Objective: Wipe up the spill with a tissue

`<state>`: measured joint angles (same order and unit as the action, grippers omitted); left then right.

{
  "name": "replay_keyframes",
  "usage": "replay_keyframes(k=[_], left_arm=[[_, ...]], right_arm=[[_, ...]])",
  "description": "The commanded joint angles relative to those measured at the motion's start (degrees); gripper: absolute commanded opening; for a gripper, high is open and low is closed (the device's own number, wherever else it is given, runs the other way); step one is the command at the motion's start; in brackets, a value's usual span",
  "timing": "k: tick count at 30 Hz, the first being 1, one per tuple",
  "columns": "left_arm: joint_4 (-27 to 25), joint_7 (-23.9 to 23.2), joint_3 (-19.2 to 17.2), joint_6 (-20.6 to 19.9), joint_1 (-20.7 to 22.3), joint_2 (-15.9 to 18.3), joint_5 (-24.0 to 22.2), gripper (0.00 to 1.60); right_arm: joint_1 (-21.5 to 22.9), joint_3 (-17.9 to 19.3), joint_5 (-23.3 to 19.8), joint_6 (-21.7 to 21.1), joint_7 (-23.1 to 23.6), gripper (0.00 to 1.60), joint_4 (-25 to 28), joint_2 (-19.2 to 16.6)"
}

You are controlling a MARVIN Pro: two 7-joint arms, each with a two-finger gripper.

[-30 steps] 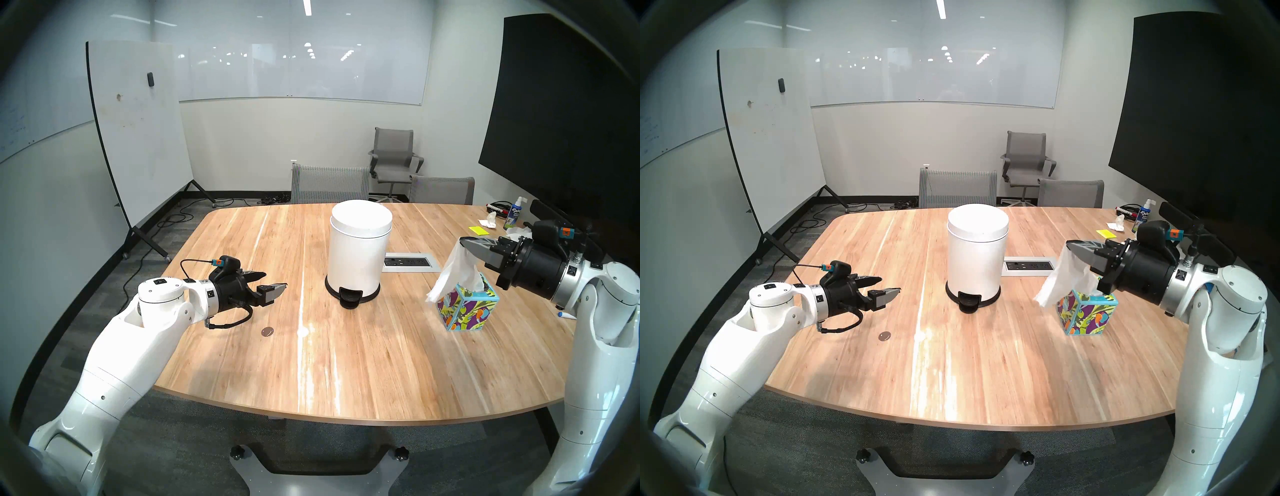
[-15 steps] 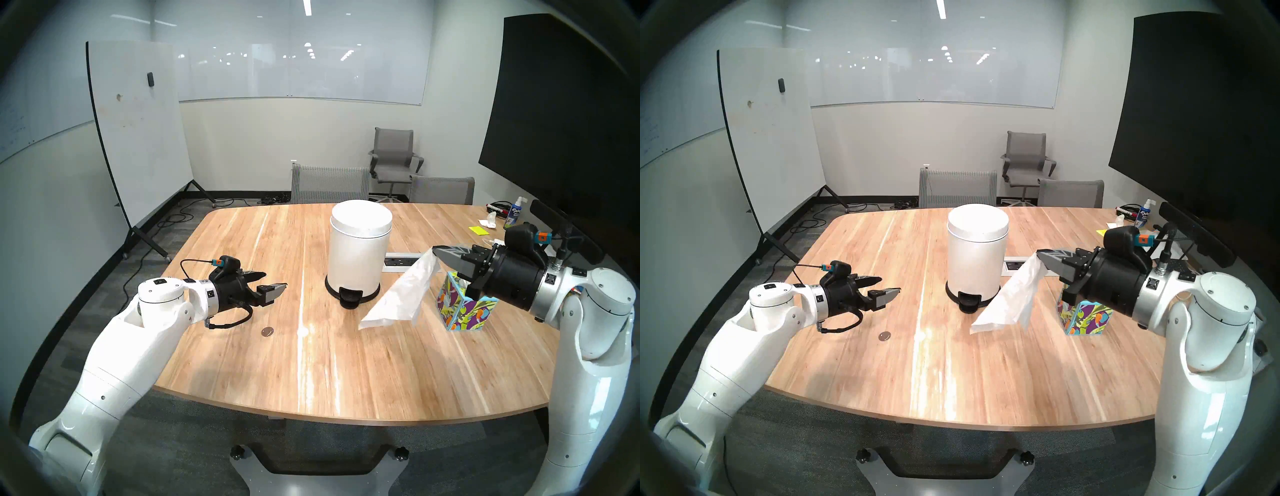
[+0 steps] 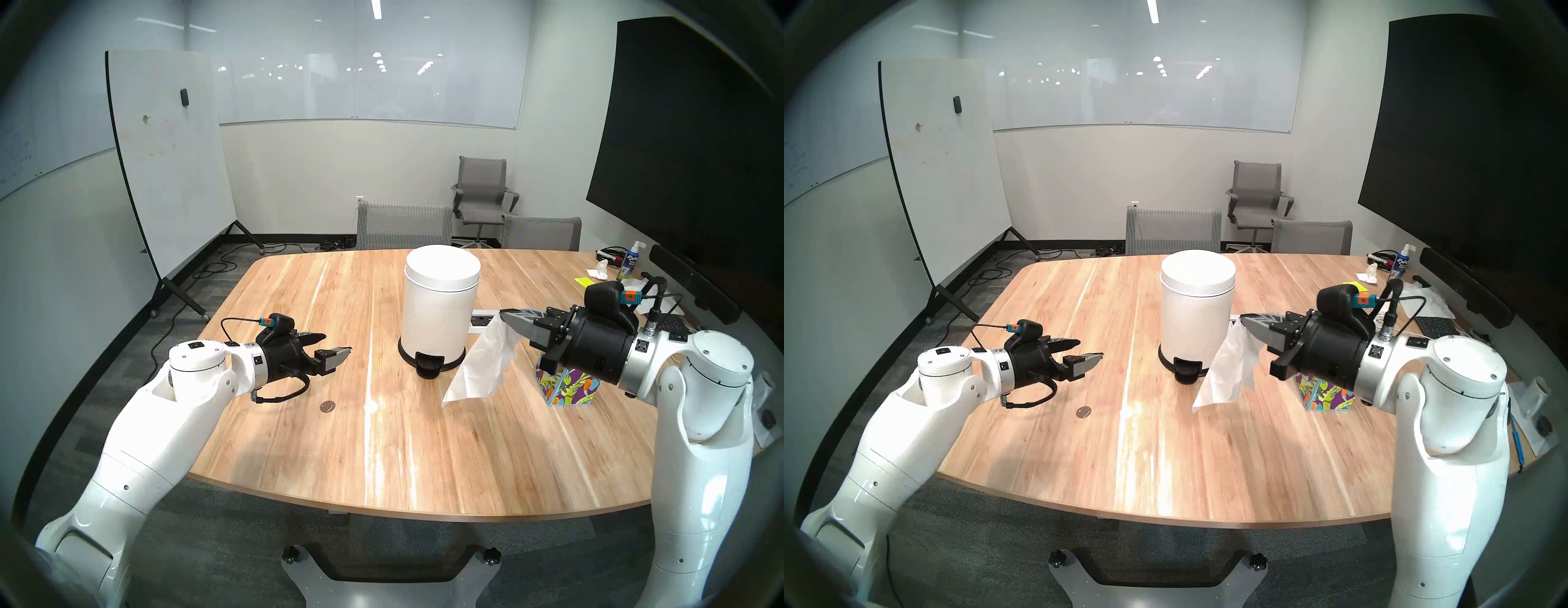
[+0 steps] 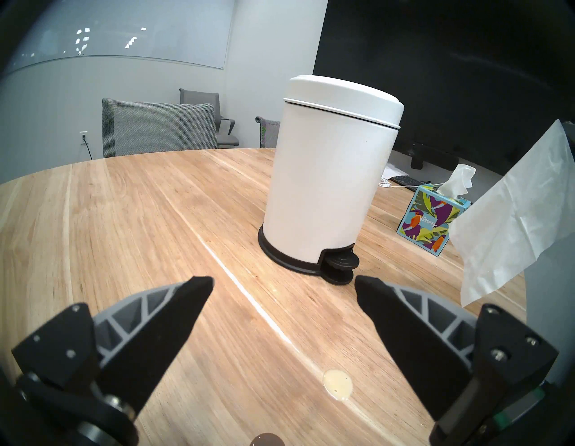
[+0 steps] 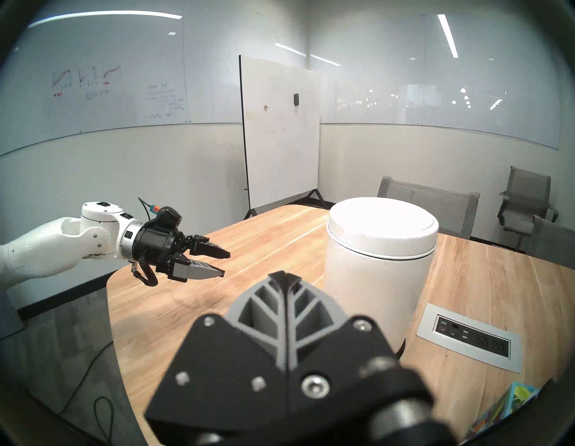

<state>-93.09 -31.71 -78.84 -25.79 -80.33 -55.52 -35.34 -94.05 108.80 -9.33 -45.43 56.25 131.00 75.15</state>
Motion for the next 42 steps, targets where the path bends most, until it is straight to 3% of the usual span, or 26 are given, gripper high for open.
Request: replay_keyframes(k=[1, 19, 32, 42], left_arm=[[-0.9, -0.1, -0.3, 0.1, 0.4, 0.0, -0.1, 1.6], [-0.9, -0.1, -0.3, 0.1, 0.4, 0.0, -0.1, 1.6], [-0.9, -0.1, -0.3, 0.1, 0.4, 0.0, -0.1, 1.6], [1.5, -7.4, 0.1, 3.8, 2.3, 2.7, 0.0, 1.6]], right_arm=[[2.1, -2.6, 0.3, 1.3, 0.0, 0.0, -0.9, -0.3], [1.2, -5.5, -0.1, 3.0, 2.7, 0.0, -2.6, -1.1], [3.2, -7.9, 0.5, 3.2, 2.4, 0.0, -4.3, -0.9], [3.1, -7.8, 0.4, 3.6, 2.4, 0.0, -4.9, -0.9]])
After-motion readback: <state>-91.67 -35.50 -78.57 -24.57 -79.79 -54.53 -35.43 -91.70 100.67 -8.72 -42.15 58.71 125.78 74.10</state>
